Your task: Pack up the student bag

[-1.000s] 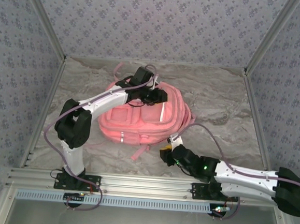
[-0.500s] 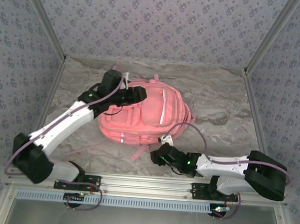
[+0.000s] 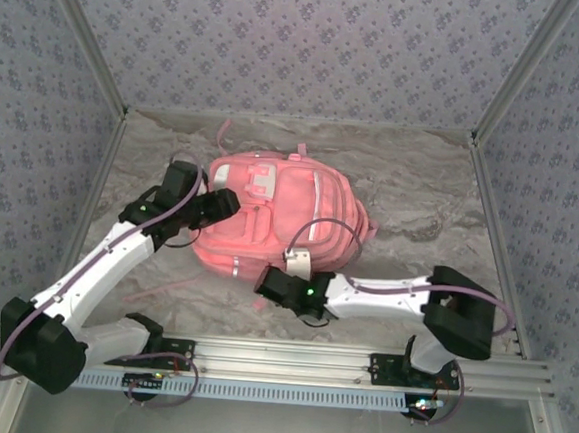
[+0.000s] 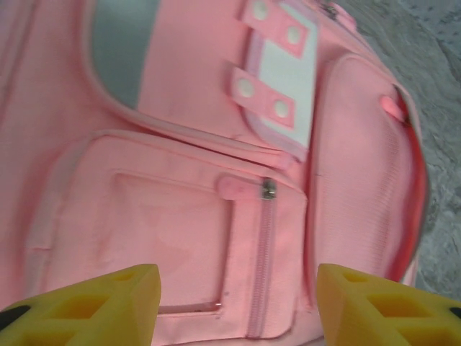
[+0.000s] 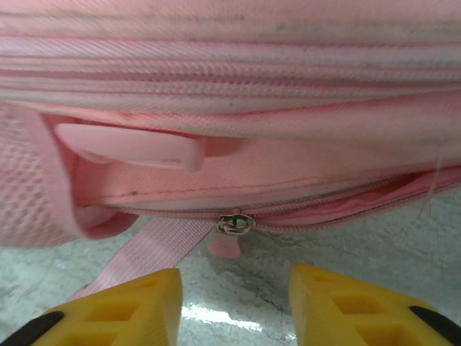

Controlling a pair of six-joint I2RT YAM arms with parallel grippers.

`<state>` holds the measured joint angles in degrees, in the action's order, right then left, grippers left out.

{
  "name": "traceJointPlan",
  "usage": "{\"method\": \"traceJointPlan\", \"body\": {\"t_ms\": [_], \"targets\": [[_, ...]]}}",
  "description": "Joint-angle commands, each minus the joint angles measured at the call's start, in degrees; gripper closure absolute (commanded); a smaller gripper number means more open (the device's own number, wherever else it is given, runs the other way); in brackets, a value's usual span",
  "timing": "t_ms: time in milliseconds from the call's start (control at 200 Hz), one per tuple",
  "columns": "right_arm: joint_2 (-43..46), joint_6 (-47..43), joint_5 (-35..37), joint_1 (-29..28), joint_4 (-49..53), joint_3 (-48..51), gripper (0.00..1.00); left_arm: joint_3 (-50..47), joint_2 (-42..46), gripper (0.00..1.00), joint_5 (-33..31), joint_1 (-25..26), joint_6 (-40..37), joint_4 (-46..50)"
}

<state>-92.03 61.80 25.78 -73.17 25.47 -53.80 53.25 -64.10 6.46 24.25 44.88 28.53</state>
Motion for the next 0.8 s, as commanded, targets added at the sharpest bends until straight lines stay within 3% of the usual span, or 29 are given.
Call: {"method": "traceJointPlan", "body": {"t_ms": [0, 105, 300, 799], "targets": [[-4.34, 5.08, 2.09, -0.28, 8.7, -5.21, 0.59, -1.28, 1.48, 0.42, 2.74, -2.37, -1.68, -0.98], [-8.19, 7.27, 1.41, -0.4, 13.47, -9.16, 0.57, -2.6, 1.43, 0.42, 5.15, -4.39, -1.23, -2.59], [-11.82, 9.89, 0.0, 0.02, 12.17, -10.26, 0.52, -3.68, 1.43, 0.42, 8.73, -6.41, 0.18, -4.54], [-14.66, 7.2, 4.32, 0.81, 6.87, -10.36, 0.62, -5.15, 1.17, 0.43, 10.06, -7.08, 1.03, -6.39]]}}
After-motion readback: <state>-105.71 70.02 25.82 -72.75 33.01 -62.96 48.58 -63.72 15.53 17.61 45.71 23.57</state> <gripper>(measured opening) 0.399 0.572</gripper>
